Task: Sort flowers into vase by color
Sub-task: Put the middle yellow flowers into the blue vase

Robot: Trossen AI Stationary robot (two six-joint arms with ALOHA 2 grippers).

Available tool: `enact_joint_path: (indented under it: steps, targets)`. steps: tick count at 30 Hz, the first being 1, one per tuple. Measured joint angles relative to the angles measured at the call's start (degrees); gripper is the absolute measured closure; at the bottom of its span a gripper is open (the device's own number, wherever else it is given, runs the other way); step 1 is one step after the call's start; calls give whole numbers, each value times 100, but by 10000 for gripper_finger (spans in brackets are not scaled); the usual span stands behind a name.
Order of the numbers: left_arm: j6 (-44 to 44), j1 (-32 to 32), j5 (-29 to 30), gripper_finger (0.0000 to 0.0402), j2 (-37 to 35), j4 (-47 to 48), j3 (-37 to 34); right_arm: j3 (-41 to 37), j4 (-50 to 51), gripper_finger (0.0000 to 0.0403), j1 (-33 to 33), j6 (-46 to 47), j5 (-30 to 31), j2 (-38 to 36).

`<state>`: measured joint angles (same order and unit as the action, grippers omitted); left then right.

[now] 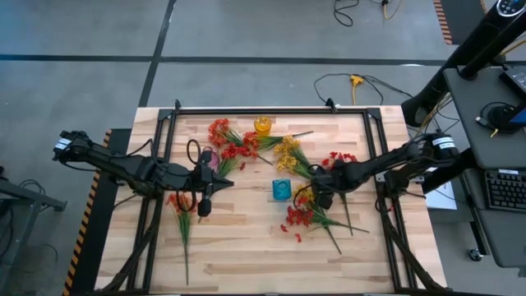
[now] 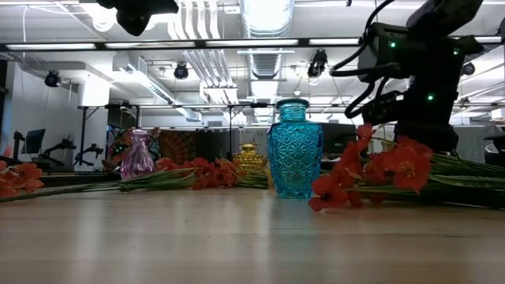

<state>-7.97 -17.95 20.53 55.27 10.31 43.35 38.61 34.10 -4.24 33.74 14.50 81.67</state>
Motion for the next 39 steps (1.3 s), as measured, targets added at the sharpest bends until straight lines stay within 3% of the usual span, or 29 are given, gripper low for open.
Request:
enact_joint_path:
  steps: [10, 17, 32, 35, 39]
  targets:
    - [0, -1, 0, 402, 0, -18, 0, -103, -214, 381, 83, 46, 24, -32]
    - [0, 1, 0, 402, -1, -42, 0, -141, -22, 387, 103, 348, 449, -376]
    - [0, -1, 0, 402, -1, -96, 0, 50, 295, 389, 90, 605, 1382, -2157]
    - [1, 1, 0, 402, 0, -103, 0, 50, -56, 390, 74, 522, 1661, -2492]
    - [24, -1, 0, 402, 0, -131, 0, -9, -1271, 390, -68, -134, 1848, -2738]
